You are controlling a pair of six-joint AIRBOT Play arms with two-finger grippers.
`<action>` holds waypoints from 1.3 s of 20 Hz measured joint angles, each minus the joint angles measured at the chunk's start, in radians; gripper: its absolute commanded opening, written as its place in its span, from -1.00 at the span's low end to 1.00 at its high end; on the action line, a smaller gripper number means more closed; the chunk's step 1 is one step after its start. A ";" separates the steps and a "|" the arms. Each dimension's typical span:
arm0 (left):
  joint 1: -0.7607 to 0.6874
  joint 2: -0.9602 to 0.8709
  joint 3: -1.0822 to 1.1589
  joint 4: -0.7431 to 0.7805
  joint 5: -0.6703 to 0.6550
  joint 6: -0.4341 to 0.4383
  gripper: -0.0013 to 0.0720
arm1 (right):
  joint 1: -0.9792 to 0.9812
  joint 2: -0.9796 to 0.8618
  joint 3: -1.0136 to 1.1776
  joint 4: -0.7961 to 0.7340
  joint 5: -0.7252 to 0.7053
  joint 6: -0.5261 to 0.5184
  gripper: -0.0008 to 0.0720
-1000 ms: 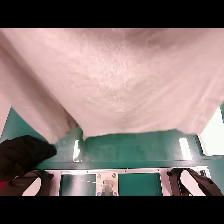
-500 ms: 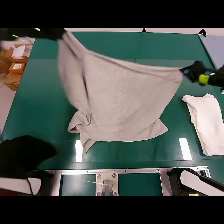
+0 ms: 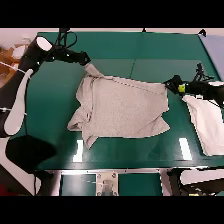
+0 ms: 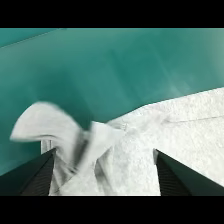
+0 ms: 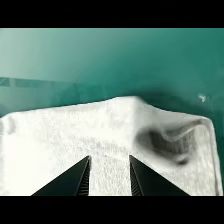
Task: Fold the shirts.
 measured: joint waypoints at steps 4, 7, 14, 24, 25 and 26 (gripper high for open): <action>0.069 0.020 0.113 0.095 -0.204 -0.083 0.97 | -0.099 0.001 0.074 -0.006 0.190 -0.002 -0.19; 0.149 0.031 0.134 0.134 -0.407 -0.139 0.97 | -0.177 0.036 0.060 -0.058 0.313 -0.003 -0.18; 0.222 0.037 -0.207 0.061 -0.487 -0.183 0.97 | -0.224 0.064 -0.042 -0.166 0.351 -0.003 -0.18; 0.226 0.060 -0.435 0.016 -0.686 -0.121 0.96 | -0.237 0.068 -0.070 -0.261 0.405 0.022 -0.19; 0.226 0.078 -0.465 0.019 -0.717 -0.119 0.96 | -0.237 0.069 -0.076 -0.270 0.412 0.023 -0.19; 0.226 0.101 -0.501 0.022 -0.734 -0.114 0.96 | -0.237 0.069 -0.085 -0.280 0.416 0.026 -0.19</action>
